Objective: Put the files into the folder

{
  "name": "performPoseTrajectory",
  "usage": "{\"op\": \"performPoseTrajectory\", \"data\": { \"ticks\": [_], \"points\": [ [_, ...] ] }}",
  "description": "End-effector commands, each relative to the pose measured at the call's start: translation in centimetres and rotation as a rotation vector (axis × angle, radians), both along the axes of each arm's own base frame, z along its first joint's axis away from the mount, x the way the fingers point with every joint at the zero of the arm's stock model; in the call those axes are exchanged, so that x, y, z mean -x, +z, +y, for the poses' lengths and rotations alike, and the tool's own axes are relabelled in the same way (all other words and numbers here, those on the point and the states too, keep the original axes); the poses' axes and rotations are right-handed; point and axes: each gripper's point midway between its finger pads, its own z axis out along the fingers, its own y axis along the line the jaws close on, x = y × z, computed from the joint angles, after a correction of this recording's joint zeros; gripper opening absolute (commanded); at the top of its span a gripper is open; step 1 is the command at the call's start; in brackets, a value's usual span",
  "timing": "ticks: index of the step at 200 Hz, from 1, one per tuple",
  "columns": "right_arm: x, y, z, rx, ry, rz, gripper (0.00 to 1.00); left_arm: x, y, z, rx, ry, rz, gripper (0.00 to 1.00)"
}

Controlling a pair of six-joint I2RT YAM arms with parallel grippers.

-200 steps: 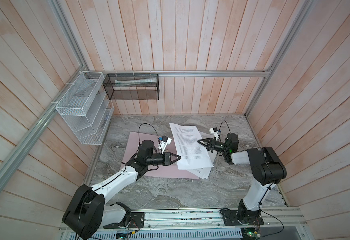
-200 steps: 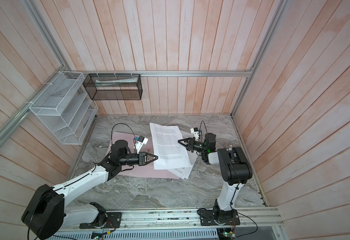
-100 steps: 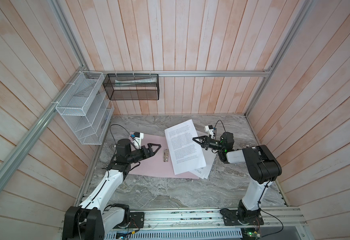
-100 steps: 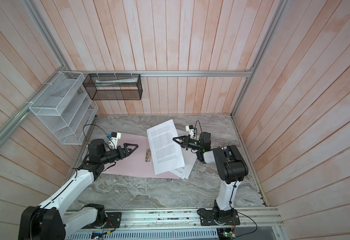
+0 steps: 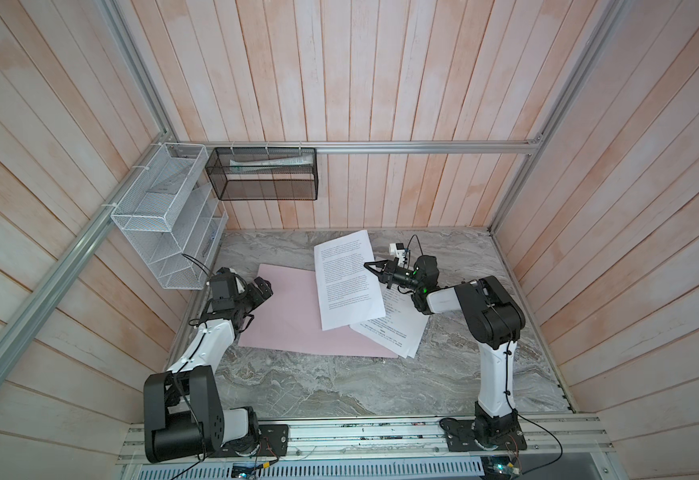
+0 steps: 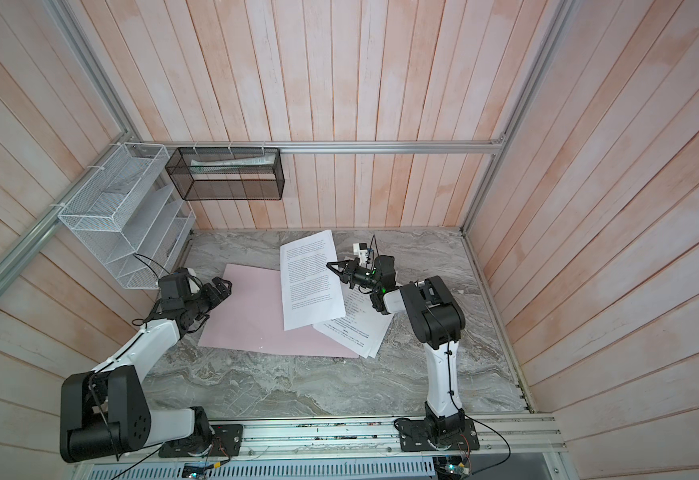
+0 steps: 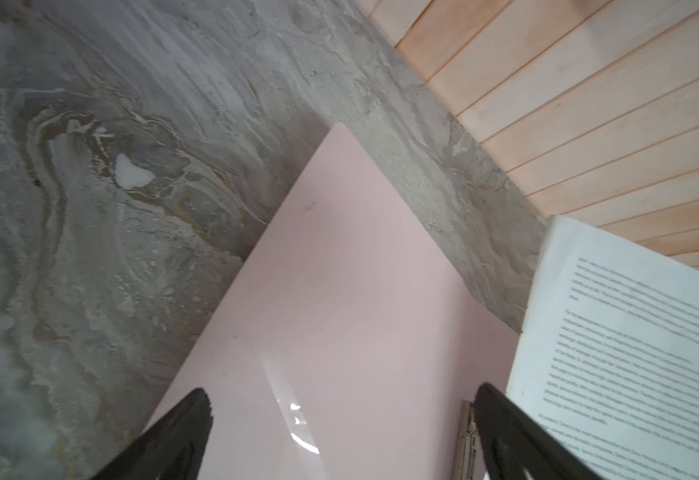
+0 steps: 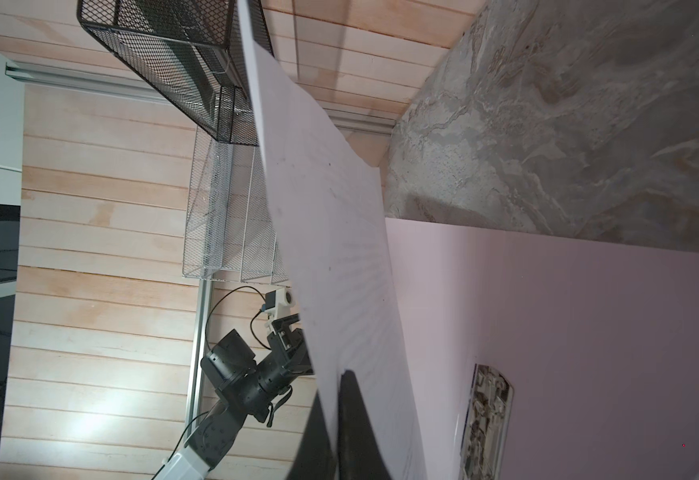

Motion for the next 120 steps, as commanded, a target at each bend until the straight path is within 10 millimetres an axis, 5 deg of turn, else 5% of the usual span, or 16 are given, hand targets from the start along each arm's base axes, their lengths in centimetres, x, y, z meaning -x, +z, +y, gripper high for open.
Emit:
{"op": "performPoseTrajectory", "data": {
  "ticks": [1,62,120],
  "points": [
    [-0.8,0.9,0.9,-0.014,-0.017,-0.032,0.00,-1.0,-0.3,1.8,-0.055,0.022,-0.020,1.00],
    [-1.2,-0.5,2.0,0.002,-0.026,-0.028,0.00,-2.8,-3.0,1.7,0.118,-0.084,-0.011,0.97],
    [-0.9,-1.8,1.4,0.080,-0.078,-0.044,0.00,-2.7,-3.2,-1.2,0.280,-0.208,-0.064,0.84]
  ]
}}
